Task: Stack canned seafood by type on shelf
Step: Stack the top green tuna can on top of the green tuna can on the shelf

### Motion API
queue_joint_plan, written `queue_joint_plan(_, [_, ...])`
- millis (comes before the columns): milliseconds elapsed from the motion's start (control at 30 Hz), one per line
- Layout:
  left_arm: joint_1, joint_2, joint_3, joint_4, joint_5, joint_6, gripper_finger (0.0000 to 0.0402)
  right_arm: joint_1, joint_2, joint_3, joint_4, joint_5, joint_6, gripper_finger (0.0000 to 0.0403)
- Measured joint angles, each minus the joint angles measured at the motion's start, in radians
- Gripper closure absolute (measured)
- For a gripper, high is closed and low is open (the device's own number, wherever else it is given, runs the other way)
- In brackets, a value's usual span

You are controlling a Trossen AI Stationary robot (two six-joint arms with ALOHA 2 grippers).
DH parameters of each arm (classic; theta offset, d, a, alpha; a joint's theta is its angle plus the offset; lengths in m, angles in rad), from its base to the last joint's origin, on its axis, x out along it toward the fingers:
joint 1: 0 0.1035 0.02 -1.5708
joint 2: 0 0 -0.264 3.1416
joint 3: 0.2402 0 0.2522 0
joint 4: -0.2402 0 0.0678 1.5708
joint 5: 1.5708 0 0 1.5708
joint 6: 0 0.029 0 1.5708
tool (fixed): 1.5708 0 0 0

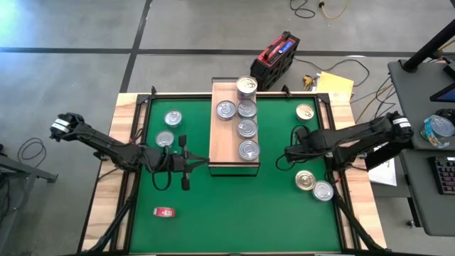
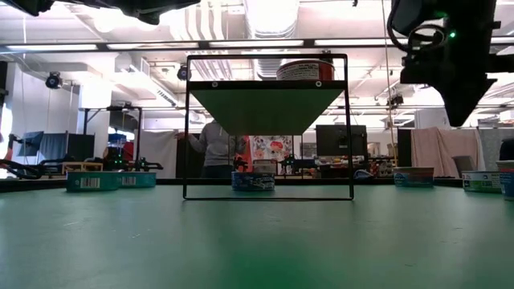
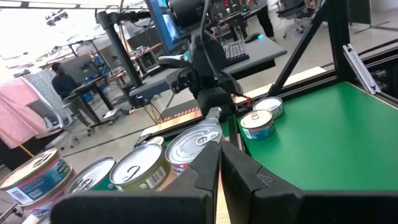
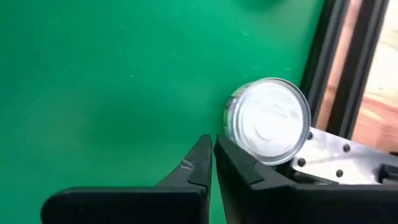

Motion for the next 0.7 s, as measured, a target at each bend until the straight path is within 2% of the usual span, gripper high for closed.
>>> queue_joint_plan(133, [0.000,0.000,0.000,0.000,-0.025,0.041,0.0401,-0.023,0.011,-0.017,-0.002,0.000,0.016,0.0390])
queue_joint_plan(400, [0.000,-0.008,0.000,0.000,-0.200,0.126,0.0401,-0.085,0.012,-0.074,-0.058,-0.013,0.069,0.0390])
queue_joint_plan(700, [0.000,-0.009,0.000,-0.023,-0.285,0.142,0.0401,-0.093,0.012,-0.135,-0.027,-0.017,0.117,0.0390])
